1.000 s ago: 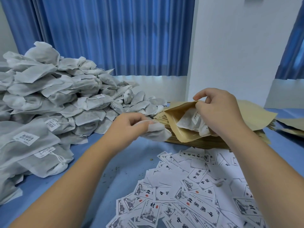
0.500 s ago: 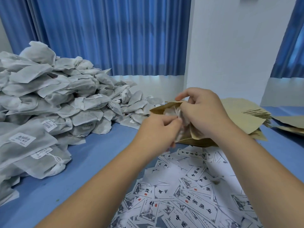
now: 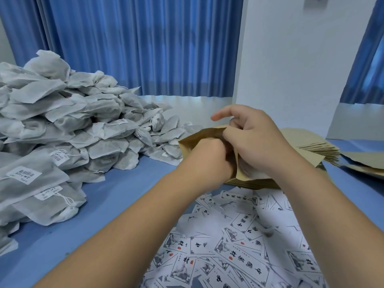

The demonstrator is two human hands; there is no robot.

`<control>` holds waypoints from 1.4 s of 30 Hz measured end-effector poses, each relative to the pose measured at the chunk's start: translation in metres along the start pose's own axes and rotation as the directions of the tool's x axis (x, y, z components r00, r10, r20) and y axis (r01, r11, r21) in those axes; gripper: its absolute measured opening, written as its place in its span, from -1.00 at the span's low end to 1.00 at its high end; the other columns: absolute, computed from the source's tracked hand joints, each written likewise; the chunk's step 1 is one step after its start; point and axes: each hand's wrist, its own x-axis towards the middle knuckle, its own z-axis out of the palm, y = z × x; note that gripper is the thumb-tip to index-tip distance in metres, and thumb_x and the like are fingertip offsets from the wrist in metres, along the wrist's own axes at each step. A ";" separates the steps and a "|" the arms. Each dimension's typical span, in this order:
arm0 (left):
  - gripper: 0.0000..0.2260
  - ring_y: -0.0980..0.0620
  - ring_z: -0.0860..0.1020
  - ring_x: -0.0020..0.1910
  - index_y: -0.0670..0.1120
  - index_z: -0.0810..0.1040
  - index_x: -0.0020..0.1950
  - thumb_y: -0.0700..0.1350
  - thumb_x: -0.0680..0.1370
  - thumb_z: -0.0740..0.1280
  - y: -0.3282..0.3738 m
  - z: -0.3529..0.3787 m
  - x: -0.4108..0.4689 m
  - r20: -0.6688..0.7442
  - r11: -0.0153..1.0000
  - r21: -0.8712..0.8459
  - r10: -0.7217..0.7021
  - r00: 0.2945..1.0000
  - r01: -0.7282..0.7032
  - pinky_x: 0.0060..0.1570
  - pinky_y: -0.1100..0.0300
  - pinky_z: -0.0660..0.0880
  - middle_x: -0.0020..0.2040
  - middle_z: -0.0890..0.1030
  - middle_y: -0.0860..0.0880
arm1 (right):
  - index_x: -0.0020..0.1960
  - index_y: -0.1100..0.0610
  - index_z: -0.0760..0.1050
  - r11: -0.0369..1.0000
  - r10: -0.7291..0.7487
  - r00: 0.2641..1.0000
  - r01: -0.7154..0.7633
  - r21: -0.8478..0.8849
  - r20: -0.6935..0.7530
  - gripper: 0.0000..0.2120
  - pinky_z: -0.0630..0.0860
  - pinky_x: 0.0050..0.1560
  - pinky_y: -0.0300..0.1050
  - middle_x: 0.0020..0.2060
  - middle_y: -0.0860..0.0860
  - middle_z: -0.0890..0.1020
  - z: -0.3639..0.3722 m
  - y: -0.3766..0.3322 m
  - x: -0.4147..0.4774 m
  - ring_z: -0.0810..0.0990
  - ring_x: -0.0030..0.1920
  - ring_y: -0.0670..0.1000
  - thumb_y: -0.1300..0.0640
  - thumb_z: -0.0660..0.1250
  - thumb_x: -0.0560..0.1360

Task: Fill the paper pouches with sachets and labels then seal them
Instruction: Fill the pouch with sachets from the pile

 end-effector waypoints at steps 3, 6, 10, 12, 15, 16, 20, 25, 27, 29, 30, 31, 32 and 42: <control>-0.76 -0.19 0.52 0.16 -0.29 0.50 0.19 -0.31 0.58 0.15 0.006 0.005 0.008 0.067 0.997 0.054 -0.060 0.996 0.056 -0.07 0.19 0.41 0.14 0.56 -0.24 | -0.02 -0.03 0.56 0.994 -0.050 0.999 0.049 0.098 0.015 -0.64 0.24 -0.45 -0.37 -0.59 -0.14 0.29 -0.003 -0.006 0.000 0.29 -0.51 -0.15 0.38 0.17 0.43; -0.69 -0.21 0.43 0.31 -0.30 0.41 0.33 -0.32 0.58 0.20 0.010 0.009 0.016 0.167 0.994 0.104 0.003 0.986 -0.021 0.28 0.06 0.36 0.30 0.47 -0.28 | -0.03 -0.05 0.53 0.996 -0.078 0.996 0.080 0.041 -0.045 -0.64 0.25 -0.46 -0.39 -0.59 -0.14 0.30 -0.004 -0.007 0.000 0.31 -0.52 -0.14 0.35 0.16 0.39; -0.92 -0.05 0.52 -0.03 -0.08 0.50 -0.09 -0.24 0.57 0.27 0.014 0.014 0.026 0.210 0.998 -0.006 0.055 0.976 -0.055 -0.21 0.29 0.38 -0.15 0.56 -0.05 | 0.00 -0.09 0.50 0.979 -0.049 0.991 0.023 -0.203 -0.121 -0.63 0.31 -0.39 -0.36 -0.53 -0.15 0.39 -0.010 0.003 0.001 0.39 -0.41 -0.17 0.32 0.19 0.38; -0.86 0.00 0.54 -0.21 -0.08 0.48 -0.19 -0.19 0.57 0.26 0.005 0.014 0.023 0.140 0.999 -0.027 0.041 0.989 -0.037 -0.35 0.28 0.40 -0.30 0.55 0.01 | 0.04 -0.10 0.51 0.964 -0.049 0.989 0.009 -0.265 -0.143 -0.63 0.32 -0.37 -0.28 -0.49 -0.12 0.40 -0.017 0.008 0.002 0.41 -0.39 -0.19 0.29 0.20 0.37; -0.88 0.16 0.52 -0.24 -0.06 0.58 -0.15 -0.19 0.55 0.28 -0.007 0.010 0.003 -0.019 0.983 -0.070 0.169 0.985 -0.170 -0.22 0.21 0.43 -0.25 0.58 0.05 | 0.03 -0.11 0.50 0.960 -0.037 0.985 -0.012 -0.280 -0.167 -0.65 0.33 -0.41 -0.28 -0.48 -0.10 0.43 -0.022 0.016 0.004 0.44 -0.39 -0.16 0.26 0.21 0.38; -0.87 0.18 0.52 -0.24 -0.04 0.62 -0.13 -0.19 0.54 0.29 -0.010 0.007 -0.006 -0.042 0.970 -0.095 0.221 0.974 -0.224 -0.19 0.25 0.43 -0.25 0.58 0.07 | 0.03 -0.10 0.50 0.956 -0.032 0.985 -0.020 -0.292 -0.172 -0.67 0.34 -0.42 -0.29 -0.48 -0.09 0.44 -0.022 0.018 0.004 0.45 -0.38 -0.15 0.26 0.22 0.38; -0.88 0.22 0.52 -0.22 -0.02 0.69 -0.02 -0.15 0.55 0.35 -0.030 0.002 -0.038 0.151 0.974 -0.075 0.221 0.963 -0.212 -0.23 0.45 0.35 -0.19 0.63 0.12 | 0.03 -0.06 0.51 0.957 0.015 0.984 -0.066 -0.282 -0.179 -0.70 0.32 -0.46 -0.46 -0.50 -0.09 0.45 -0.022 0.027 0.004 0.47 -0.43 -0.27 0.26 0.22 0.41; -0.70 0.31 0.40 0.16 0.11 0.53 0.30 0.08 0.57 0.28 -0.059 0.012 -0.065 0.516 0.965 0.193 0.056 0.855 -0.180 0.17 0.25 0.40 0.19 0.47 0.24 | 0.07 -0.05 0.52 0.946 0.069 0.994 -0.093 -0.309 -0.088 -0.69 0.26 -0.60 -0.45 -0.46 -0.09 0.45 -0.020 0.031 0.001 0.47 -0.44 -0.25 0.24 0.21 0.42; -0.64 0.27 0.36 0.21 0.12 0.47 0.35 0.12 0.57 0.28 -0.065 0.012 -0.067 0.549 0.951 0.248 0.019 0.836 -0.185 0.21 0.21 0.38 0.22 0.42 0.24 | 0.08 -0.05 0.53 0.949 0.092 0.994 -0.105 -0.297 -0.057 -0.67 0.25 -0.67 -0.40 -0.49 -0.08 0.46 -0.021 0.031 0.001 0.47 -0.53 -0.20 0.26 0.20 0.42; -0.63 0.33 0.37 0.11 0.13 0.48 0.33 0.16 0.54 0.31 -0.067 0.011 -0.065 0.555 0.953 0.249 0.007 0.832 -0.175 0.15 0.25 0.39 0.18 0.42 0.23 | 0.07 -0.04 0.53 0.949 0.104 0.994 -0.110 -0.296 -0.036 -0.67 0.26 -0.69 -0.37 -0.52 -0.09 0.49 -0.022 0.031 0.000 0.45 -0.60 -0.15 0.27 0.19 0.42; -0.65 0.36 0.38 0.04 0.14 0.51 0.30 0.16 0.53 0.33 -0.067 0.011 -0.064 0.553 0.962 0.227 0.003 0.833 -0.154 0.09 0.28 0.40 0.15 0.43 0.23 | 0.06 -0.04 0.53 0.948 0.107 0.994 -0.111 -0.297 -0.029 -0.66 0.26 -0.68 -0.37 -0.53 -0.12 0.51 -0.023 0.031 0.000 0.45 -0.61 -0.14 0.28 0.19 0.41; -0.67 0.37 0.41 -0.02 0.15 0.53 0.25 0.15 0.51 0.36 -0.067 0.011 -0.063 0.548 0.972 0.196 0.000 0.837 -0.128 0.05 0.30 0.42 0.12 0.44 0.23 | 0.06 -0.04 0.53 0.948 0.110 0.994 -0.113 -0.298 -0.028 -0.66 0.27 -0.67 -0.37 -0.53 -0.15 0.50 -0.023 0.031 0.000 0.46 -0.60 -0.14 0.28 0.19 0.41; -0.70 0.36 0.44 -0.04 0.16 0.55 0.21 0.14 0.49 0.39 -0.067 0.010 -0.063 0.540 0.982 0.163 -0.005 0.842 -0.098 0.02 0.30 0.44 0.10 0.44 0.22 | 0.06 -0.04 0.53 0.947 0.111 0.993 -0.116 -0.300 -0.032 -0.66 0.28 -0.66 -0.37 -0.54 -0.14 0.50 -0.023 0.032 0.001 0.46 -0.58 -0.15 0.27 0.19 0.41; -0.88 0.23 0.50 -0.13 0.05 0.59 -0.25 -0.02 0.43 0.50 -0.073 -0.004 -0.061 0.313 1.000 -0.013 -0.018 0.949 0.023 -0.19 0.48 0.32 -0.19 0.59 0.15 | 0.06 -0.04 0.55 0.940 0.121 0.991 -0.130 -0.316 -0.049 -0.67 0.28 -0.71 -0.30 -0.45 -0.06 0.46 -0.025 0.028 0.000 0.44 -0.60 -0.14 0.27 0.20 0.42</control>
